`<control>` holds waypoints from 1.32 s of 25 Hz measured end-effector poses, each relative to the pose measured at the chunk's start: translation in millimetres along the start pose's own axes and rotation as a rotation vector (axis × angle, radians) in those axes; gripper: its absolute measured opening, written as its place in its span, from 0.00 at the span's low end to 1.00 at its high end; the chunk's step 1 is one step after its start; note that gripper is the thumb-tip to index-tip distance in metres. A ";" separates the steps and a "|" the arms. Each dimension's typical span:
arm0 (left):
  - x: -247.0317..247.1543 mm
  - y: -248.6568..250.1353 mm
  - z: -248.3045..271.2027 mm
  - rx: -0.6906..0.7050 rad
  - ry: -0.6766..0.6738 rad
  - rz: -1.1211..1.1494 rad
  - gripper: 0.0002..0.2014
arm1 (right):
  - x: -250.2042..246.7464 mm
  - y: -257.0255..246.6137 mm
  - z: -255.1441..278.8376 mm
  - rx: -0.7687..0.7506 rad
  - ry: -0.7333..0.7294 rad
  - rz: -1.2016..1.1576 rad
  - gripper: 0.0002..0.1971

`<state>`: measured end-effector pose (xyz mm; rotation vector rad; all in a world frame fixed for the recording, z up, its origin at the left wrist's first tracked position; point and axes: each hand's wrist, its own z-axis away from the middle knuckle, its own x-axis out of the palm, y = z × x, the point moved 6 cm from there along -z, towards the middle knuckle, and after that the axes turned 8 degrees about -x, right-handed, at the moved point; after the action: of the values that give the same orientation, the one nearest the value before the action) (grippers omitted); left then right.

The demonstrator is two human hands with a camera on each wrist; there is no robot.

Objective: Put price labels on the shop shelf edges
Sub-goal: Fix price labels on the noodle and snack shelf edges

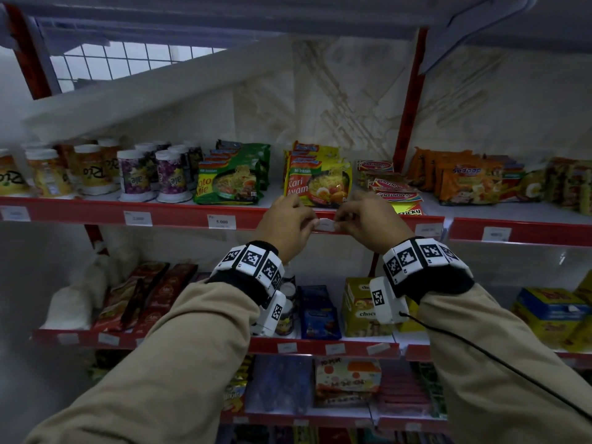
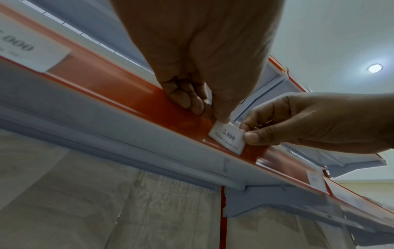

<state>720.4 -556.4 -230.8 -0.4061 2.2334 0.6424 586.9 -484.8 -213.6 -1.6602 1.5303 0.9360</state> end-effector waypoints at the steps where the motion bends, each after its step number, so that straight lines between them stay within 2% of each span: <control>1: 0.0 -0.1 0.2 0.011 0.002 0.004 0.10 | -0.3 0.1 0.0 -0.004 -0.002 -0.005 0.07; 5: 1.2 -0.7 0.5 0.028 0.008 0.004 0.06 | -0.4 0.3 0.8 -0.022 0.019 -0.037 0.07; 12: 1.4 -0.6 1.0 0.016 0.012 -0.034 0.09 | 1.1 0.7 3.5 -0.036 0.068 -0.058 0.04; 21: -1.3 -4.5 -0.9 0.024 -0.064 -0.041 0.10 | -0.6 0.0 5.9 0.019 0.091 -0.101 0.04; 26: -5.2 -6.0 -2.2 0.027 -0.046 0.003 0.05 | 1.0 0.9 6.9 0.074 0.124 -0.104 0.04; 33: -8.8 -2.7 -0.4 0.030 -0.016 -0.028 0.06 | 1.0 -1.1 13.8 0.100 0.172 -0.100 0.07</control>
<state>727.3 -558.1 -224.9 -0.4152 2.2161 0.5951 587.3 -473.3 -221.5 -1.7645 1.5631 0.6675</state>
